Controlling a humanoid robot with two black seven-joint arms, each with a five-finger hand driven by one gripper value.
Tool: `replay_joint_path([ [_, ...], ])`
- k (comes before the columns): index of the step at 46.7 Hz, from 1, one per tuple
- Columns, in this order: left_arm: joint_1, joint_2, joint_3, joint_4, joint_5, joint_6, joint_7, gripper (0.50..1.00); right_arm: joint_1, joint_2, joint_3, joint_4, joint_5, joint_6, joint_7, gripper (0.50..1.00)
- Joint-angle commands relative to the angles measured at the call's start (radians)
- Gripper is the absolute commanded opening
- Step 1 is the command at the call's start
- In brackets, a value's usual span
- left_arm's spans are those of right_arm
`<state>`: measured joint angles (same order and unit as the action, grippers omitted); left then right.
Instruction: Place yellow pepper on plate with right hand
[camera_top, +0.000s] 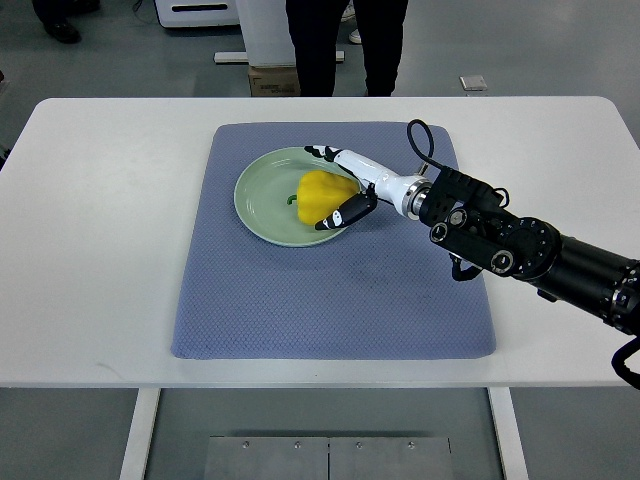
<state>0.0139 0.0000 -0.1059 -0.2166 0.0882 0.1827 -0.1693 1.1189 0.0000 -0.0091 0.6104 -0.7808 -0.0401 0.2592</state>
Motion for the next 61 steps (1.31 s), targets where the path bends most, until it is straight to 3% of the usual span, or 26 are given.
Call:
replay_joint_path([
  [1,0.0,0.0,0.0,0.0,-0.001,0.001,0.001,1.0,0.002,0.0,0.0,0.002,0.0,0.002,0.0,0.998],
  [17,0.0,0.0,0.0,0.0,-0.001,0.0,0.001,1.0,0.016,0.0,0.006,0.032,0.063,0.011,0.0,0.998],
  [31,0.0,0.0,0.0,0.0,-0.001,0.0,-0.001,1.0,0.03,-0.132,0.018,0.097,0.187,0.014,-0.001,0.998],
  [38,0.0,0.0,0.0,0.0,-0.001,0.0,0.001,1.0,0.009,-0.172,0.113,0.095,0.224,0.014,-0.008,0.998],
  [61,0.0,0.0,0.0,0.0,-0.001,0.001,-0.001,1.0,-0.195,-0.17,0.639,0.065,0.261,-0.03,-0.123,0.995],
])
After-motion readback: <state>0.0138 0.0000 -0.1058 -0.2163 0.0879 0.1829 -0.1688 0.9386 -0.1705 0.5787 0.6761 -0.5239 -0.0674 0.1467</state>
